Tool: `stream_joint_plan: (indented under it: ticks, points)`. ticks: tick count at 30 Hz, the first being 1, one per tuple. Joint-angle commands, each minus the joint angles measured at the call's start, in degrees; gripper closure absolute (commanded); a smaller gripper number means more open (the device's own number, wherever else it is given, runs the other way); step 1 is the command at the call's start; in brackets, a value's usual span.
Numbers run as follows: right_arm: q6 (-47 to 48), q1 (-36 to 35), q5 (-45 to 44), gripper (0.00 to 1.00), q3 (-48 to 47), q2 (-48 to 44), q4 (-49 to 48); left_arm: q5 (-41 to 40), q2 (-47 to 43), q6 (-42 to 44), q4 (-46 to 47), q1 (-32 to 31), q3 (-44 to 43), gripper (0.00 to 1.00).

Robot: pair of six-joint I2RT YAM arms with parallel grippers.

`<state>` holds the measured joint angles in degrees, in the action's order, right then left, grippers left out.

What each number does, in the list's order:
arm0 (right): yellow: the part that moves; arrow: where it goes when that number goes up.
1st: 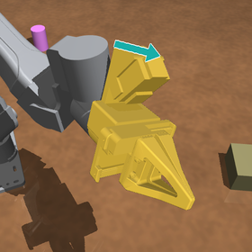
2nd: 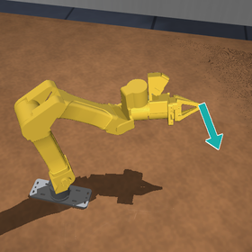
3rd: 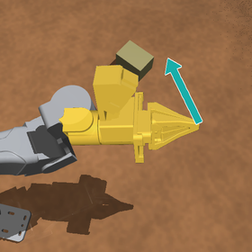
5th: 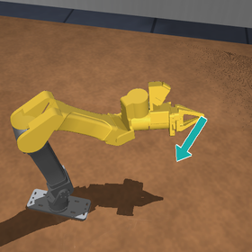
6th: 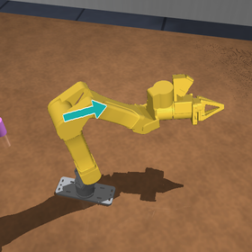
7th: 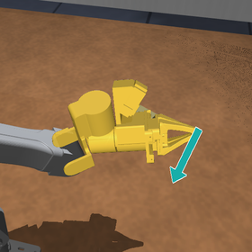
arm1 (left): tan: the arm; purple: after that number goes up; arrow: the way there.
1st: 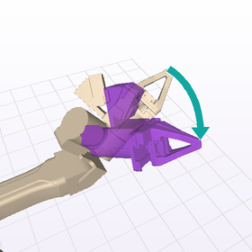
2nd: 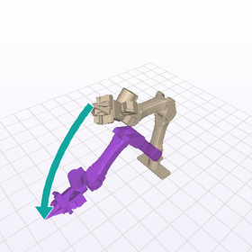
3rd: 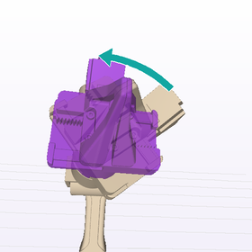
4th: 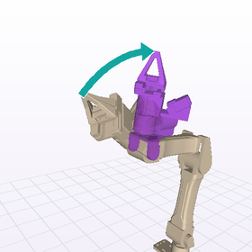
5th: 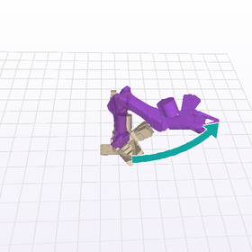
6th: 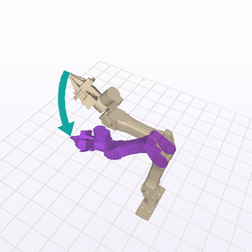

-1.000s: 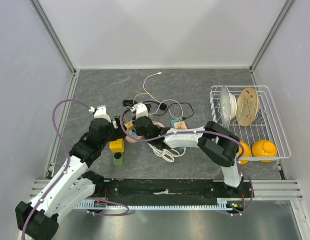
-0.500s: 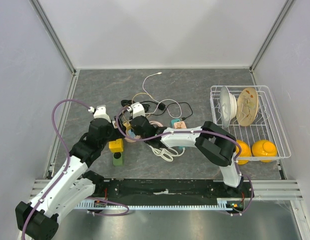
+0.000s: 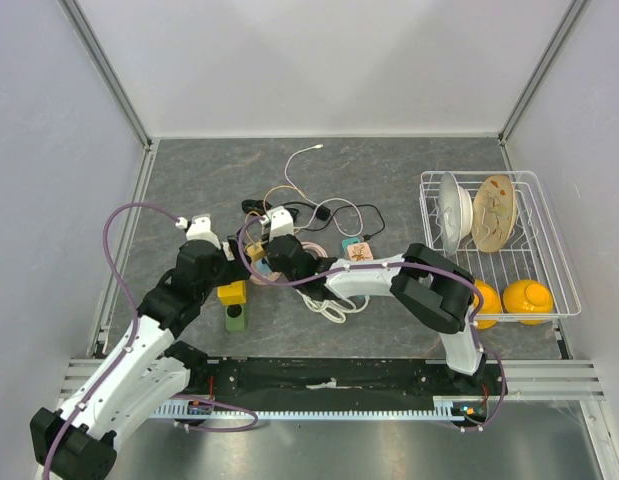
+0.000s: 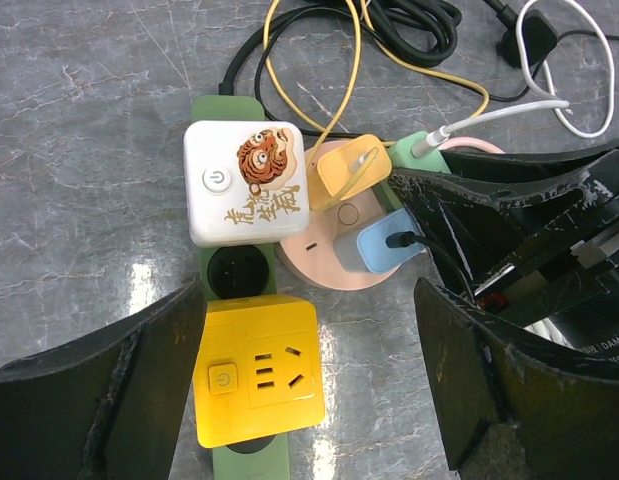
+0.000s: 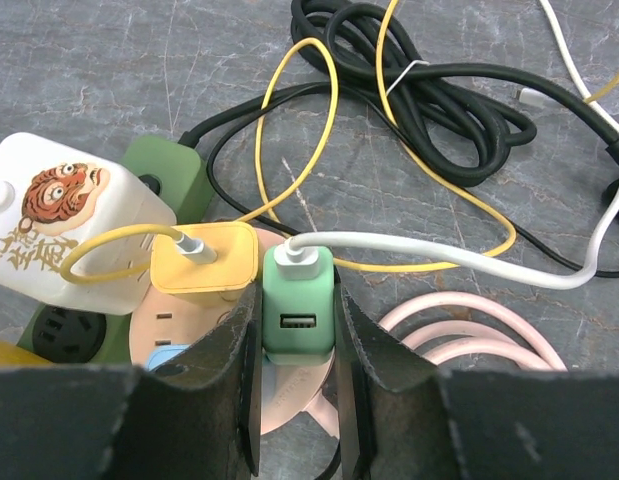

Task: Insert the plug
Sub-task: Insert the plug into the socket.

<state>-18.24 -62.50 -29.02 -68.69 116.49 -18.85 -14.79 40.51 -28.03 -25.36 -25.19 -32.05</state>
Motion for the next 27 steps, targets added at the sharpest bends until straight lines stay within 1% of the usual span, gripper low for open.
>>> stream_joint_plan:
  ticks: [1, 5, 7, 9, 10, 12, 13, 15, 16, 18, 19, 22, 27]
  points:
    - [-2.76, -2.37, 17.59, 1.00, 9.10, 8.15, 35.99, 1.77, -1.31, -1.67, 0.05, 0.23, -0.11, 0.10]
    - [-2.85, 0.27, 18.55, 1.00, 7.96, 4.19, 36.69, 6.16, -1.14, -1.06, 0.32, 0.23, -0.46, 0.10]
    - [-2.42, 0.89, 18.91, 1.00, 6.64, 2.26, 37.39, 6.79, -1.14, -0.62, 0.14, 0.23, -0.55, 0.10]
    - [-1.98, 0.98, 19.78, 0.95, 4.89, 0.68, 39.24, 8.01, -1.22, -0.71, 0.14, 0.23, -1.17, 0.10]
    - [-1.71, 0.98, 19.87, 0.90, 4.27, -0.02, 39.76, 8.45, -1.22, -0.71, 0.14, 0.23, -1.43, 0.10]
    - [-1.19, 1.15, 19.79, 0.86, 2.95, -1.86, 41.35, 9.95, -1.22, -1.49, 0.05, 0.23, -2.05, 0.10]
    - [-0.92, 1.24, 19.70, 0.80, 2.51, -2.57, 41.79, 10.21, -1.22, -1.85, -0.03, 0.23, -2.22, 0.10]
    - [-0.22, 1.94, 19.44, 0.77, 1.37, -4.25, 43.02, 10.48, -1.31, -2.64, 0.05, 0.14, -2.49, 0.09]
    - [-0.04, 2.20, 19.35, 0.72, 0.84, -4.60, 43.54, 9.87, -1.31, -2.99, -0.38, 0.14, -2.66, 0.09]
    - [0.92, 2.91, 19.26, 0.69, -1.44, -5.22, 46.26, 9.43, -1.22, -5.35, -1.79, 0.14, -4.50, 0.10]
    - [1.36, 3.08, 19.43, 0.66, -2.23, -5.39, 47.14, 9.86, -1.14, -5.71, -2.66, 0.14, -5.21, 0.09]
    - [3.03, 3.09, 20.05, 0.61, -3.29, -6.53, 47.33, 8.73, -1.22, -4.14, -3.72, 0.14, -7.23, 0.09]
    - [3.56, 3.17, 20.93, 0.60, -7.60, -5.75, 49.78, 8.63, -0.96, -2.12, -5.40, 0.23, -7.67, 0.09]
